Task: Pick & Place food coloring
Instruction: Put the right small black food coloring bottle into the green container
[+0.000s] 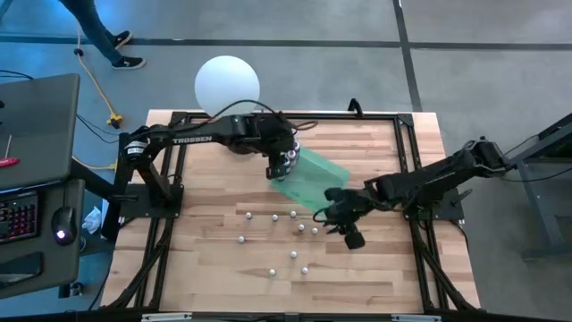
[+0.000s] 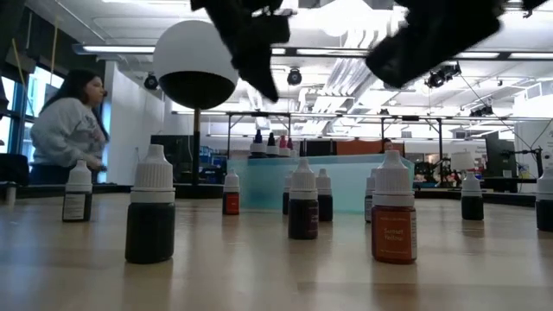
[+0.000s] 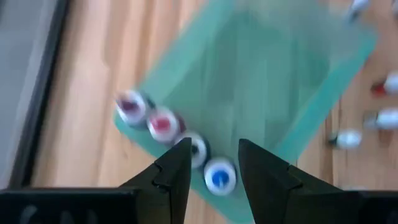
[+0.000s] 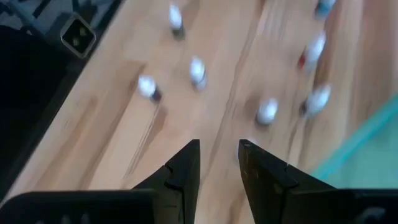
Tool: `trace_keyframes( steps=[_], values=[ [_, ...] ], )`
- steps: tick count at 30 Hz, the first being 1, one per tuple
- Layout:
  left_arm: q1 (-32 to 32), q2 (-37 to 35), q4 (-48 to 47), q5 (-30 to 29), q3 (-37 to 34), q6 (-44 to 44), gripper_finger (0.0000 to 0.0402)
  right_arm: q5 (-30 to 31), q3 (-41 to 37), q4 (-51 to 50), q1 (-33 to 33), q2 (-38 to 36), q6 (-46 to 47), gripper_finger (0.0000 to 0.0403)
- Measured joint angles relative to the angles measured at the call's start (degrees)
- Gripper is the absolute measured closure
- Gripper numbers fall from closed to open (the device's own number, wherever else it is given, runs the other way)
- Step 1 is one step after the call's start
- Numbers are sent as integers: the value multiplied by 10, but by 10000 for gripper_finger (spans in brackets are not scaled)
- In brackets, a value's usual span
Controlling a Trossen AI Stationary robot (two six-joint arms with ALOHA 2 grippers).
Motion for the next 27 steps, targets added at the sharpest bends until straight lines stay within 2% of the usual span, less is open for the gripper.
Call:
trace_keyframes(
  steps=[3, 6, 10, 16, 24, 27],
  values=[
    [0, 0, -2, 0, 31, 0, 273, 17, 12, -82, 13, 0, 54, 299],
    [0, 0, 0, 0, 51, 0, 273, 72, 36, -203, 17, -1, 85, 299],
    [0, 0, -1, 0, 56, -1, 273, 96, 26, -273, 2, 0, 143, 299],
    [0, 4, 0, 11, 56, 0, 273, 66, -26, -239, -30, 0, 169, 299],
    [0, 4, -2, 17, 55, 0, 273, -16, -90, -128, -62, 1, 166, 299],
    [0, 4, -2, 17, 55, 0, 273, -21, -108, -109, -63, 1, 166, 299]
  ],
)
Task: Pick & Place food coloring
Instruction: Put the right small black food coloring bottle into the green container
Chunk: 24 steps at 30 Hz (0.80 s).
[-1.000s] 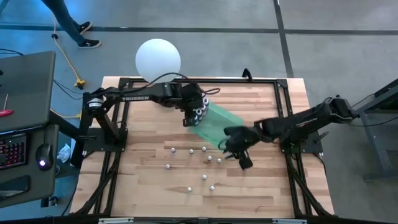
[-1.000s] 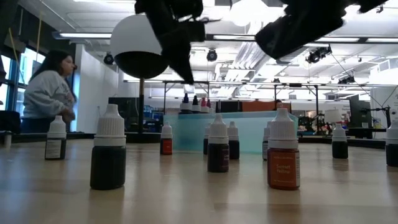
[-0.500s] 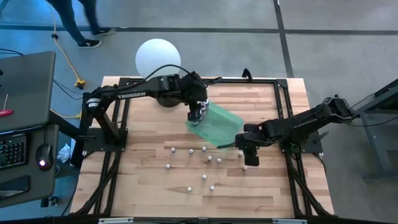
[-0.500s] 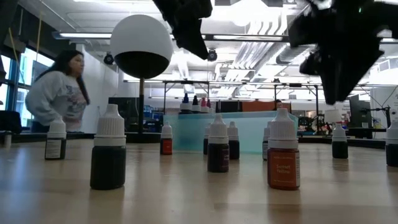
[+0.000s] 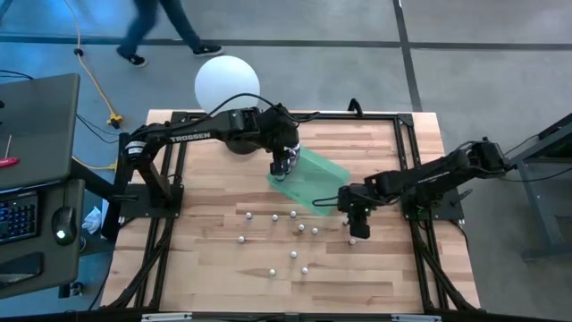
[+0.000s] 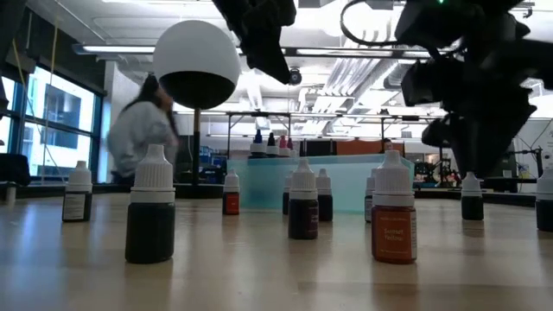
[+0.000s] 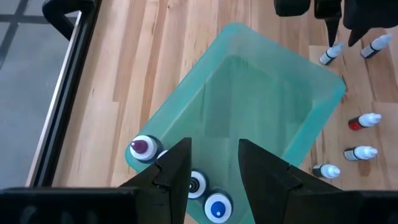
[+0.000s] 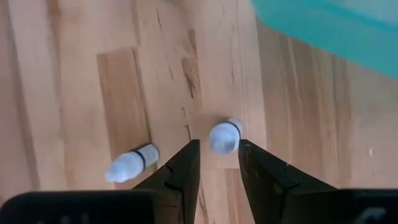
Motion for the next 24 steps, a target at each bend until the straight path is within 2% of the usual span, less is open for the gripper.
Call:
trace_keyframes(
  steps=[7, 12, 20, 24],
  values=[
    [0, 0, 1, 0, 0, 10, 273, -3, -36, 85, 0, 0, 1, 299],
    [0, 0, 1, 0, 0, 12, 273, -15, -55, 107, 0, 3, 1, 299],
    [0, 0, 1, 0, 0, 14, 273, -27, -58, 148, 0, 71, -24, 299],
    [0, 0, 0, 0, 0, 14, 273, -25, -58, 148, -2, 82, -27, 299]
  ],
)
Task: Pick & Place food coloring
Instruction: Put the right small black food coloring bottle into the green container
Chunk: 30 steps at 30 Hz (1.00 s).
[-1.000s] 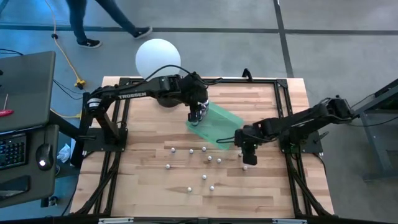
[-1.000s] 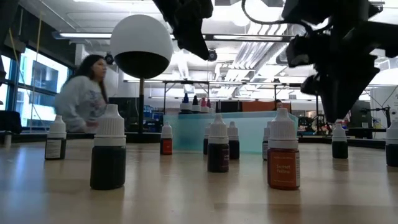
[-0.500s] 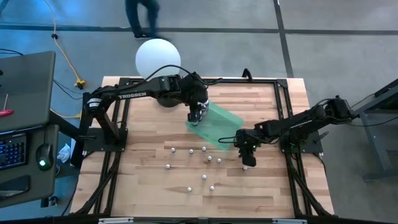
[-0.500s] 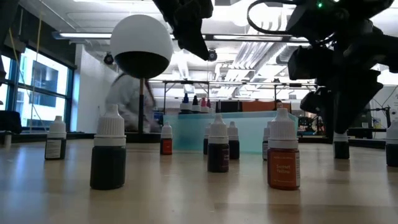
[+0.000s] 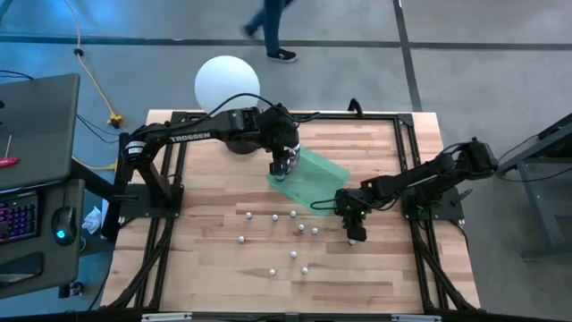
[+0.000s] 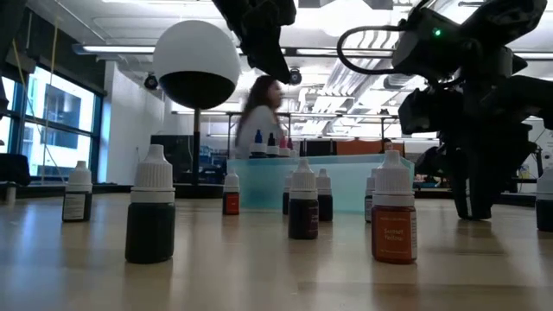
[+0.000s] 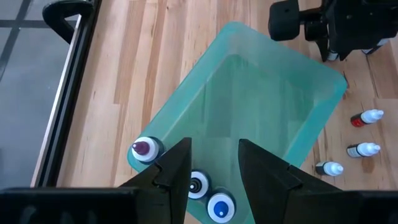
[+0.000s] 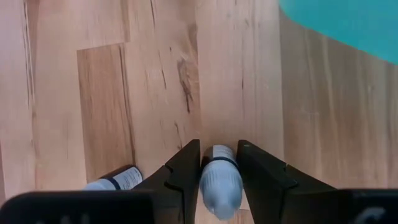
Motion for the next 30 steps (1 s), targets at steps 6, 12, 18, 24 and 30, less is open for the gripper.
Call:
trace_keyframes(
  steps=[6, 12, 18, 24, 30],
  values=[
    [0, 0, 0, 0, 0, 0, 273, -4, -2, -10, -7, -20, 5, 316],
    [0, 0, 0, 0, 0, 1, 273, -1, -3, -33, -7, -42, 14, 339],
    [0, 0, 0, 0, 0, 13, 273, 5, 11, -55, -10, -42, 14, 337],
    [0, 0, 0, 0, 0, 11, 273, 105, 140, -213, -10, -43, -41, 339],
    [0, 0, -29, -13, 0, 16, 273, 277, 279, -292, -29, -43, -155, 336]
  ],
)
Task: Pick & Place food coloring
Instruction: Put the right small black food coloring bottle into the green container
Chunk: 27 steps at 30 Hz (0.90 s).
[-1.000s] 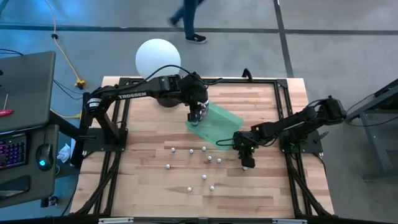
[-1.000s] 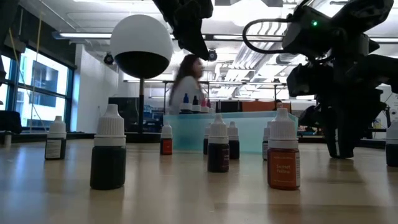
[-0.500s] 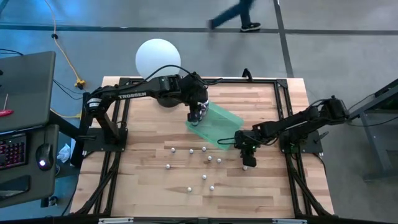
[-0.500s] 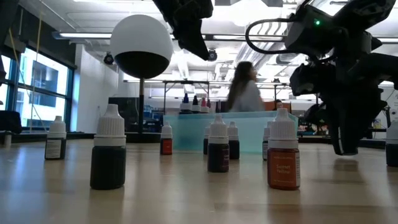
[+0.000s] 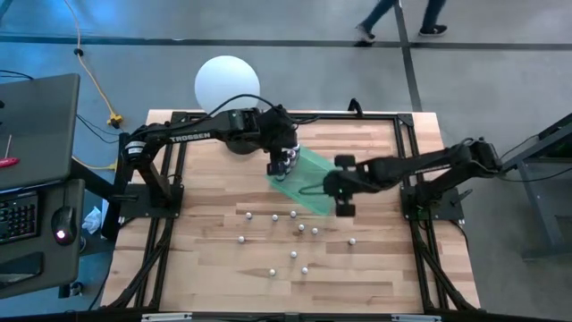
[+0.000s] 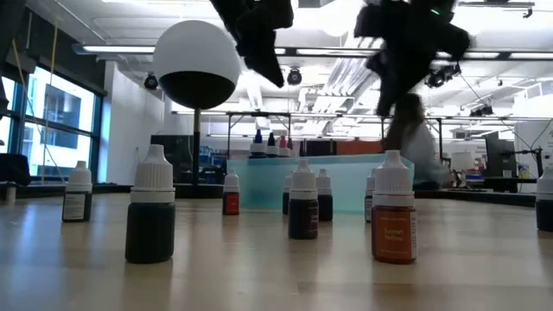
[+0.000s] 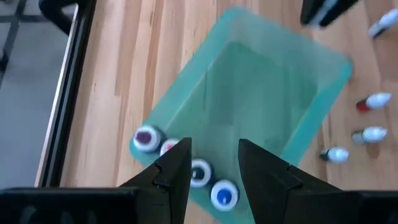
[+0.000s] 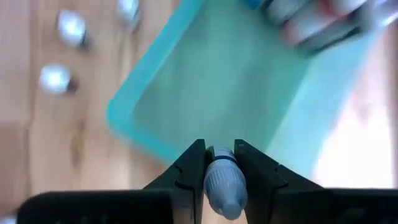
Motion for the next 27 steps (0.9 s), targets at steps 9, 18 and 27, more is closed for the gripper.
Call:
trace_keyframes(
  steps=[9, 18, 27],
  values=[
    [-5, -17, -172, -26, 0, -8, 274, -7, 25, 81, -109, 59, -81, 336],
    [-4, -18, -263, 13, -12, -33, 274, -42, 63, 185, -188, 220, -132, 335],
    [-4, -18, -261, -2, -56, -27, 274, -48, 152, 163, -212, 311, -141, 335]
  ],
)
